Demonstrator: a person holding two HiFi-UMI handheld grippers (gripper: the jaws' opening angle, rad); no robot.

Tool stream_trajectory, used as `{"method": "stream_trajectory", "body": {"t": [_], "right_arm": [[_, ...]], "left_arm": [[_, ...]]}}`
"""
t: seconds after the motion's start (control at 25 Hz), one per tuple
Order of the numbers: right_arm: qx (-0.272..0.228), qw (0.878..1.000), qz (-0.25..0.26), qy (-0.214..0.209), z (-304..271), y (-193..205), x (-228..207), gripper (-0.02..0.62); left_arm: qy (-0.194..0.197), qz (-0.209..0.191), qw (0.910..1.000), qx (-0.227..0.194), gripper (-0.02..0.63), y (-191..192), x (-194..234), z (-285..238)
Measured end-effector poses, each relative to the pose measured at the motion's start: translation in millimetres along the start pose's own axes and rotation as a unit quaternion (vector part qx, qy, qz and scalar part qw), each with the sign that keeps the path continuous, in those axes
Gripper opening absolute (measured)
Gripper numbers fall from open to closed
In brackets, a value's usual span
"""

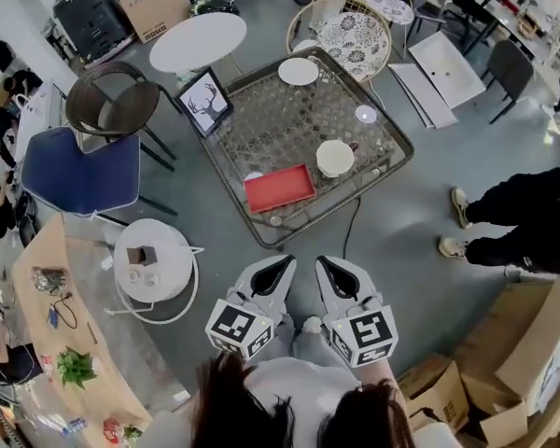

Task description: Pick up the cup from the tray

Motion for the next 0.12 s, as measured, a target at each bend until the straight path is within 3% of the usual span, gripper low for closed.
{"method": "stream_trajectory", "body": {"t": [0.12], "right_arm": [[-0.009,1.0,0.005,0.002,31.8,7.0,10.7,0.025]], "left_arm": [[-0.008,-0.025,0.9997,0.0,0.0,4.1,-27.3,15.7]]}}
Point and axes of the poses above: the fingertips, and each gripper's own axes: z backward along the fingers, x to its left, y out of its underside, the point moved 10 cm from there along z, backward along the fingers
